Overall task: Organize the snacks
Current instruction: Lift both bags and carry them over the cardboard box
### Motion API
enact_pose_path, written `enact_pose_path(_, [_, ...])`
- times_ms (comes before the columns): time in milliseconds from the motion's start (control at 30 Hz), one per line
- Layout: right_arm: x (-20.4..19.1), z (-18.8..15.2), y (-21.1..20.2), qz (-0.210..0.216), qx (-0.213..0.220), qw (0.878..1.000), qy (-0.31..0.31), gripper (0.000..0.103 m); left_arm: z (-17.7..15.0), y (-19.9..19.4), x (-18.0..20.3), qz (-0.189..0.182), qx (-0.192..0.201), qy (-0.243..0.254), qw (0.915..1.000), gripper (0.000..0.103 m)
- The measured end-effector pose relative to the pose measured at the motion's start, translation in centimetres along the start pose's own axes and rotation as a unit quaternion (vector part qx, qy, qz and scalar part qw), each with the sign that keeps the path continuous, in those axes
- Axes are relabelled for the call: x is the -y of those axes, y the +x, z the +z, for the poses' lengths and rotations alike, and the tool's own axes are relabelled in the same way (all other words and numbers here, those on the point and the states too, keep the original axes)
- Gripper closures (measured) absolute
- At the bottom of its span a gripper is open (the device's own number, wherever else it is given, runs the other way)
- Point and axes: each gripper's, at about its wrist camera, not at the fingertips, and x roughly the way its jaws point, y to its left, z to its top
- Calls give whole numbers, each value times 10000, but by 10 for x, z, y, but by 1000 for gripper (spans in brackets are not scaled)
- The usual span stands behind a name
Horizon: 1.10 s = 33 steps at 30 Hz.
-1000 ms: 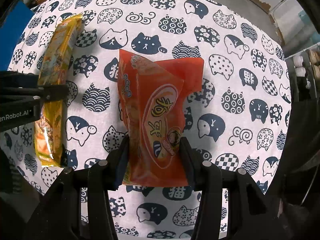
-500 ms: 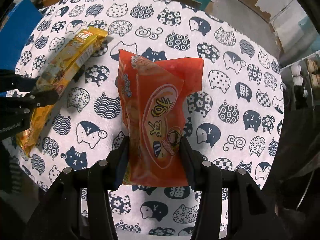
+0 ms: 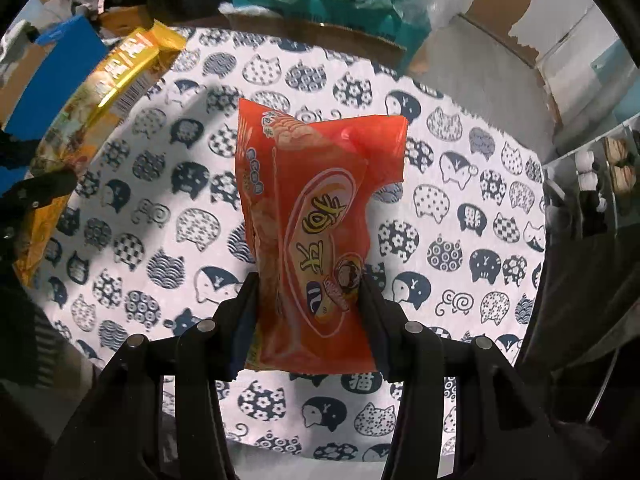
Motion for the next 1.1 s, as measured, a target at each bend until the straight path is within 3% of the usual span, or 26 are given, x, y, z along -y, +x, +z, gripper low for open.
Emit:
enact_pose_path(233, [-6,5,-14,9,313,9994,-119,55,-8,-38,-10,340,571,230,9975,73])
enact_pose_path(600, [-37,28,-51,167,731,9966,-342,55,-34,-72,-53,486,939,79,9944,73])
enact_pose_path(767, [-67,44,-64,267,871,9942,-571,55,-44,-85,-81,726,1060,-19,9917,73])
enact_pose_path(1100, [-147,82,-83,543,1003,9873,-1110,55,-75,-92,-160,914,1117,-716,9869,73])
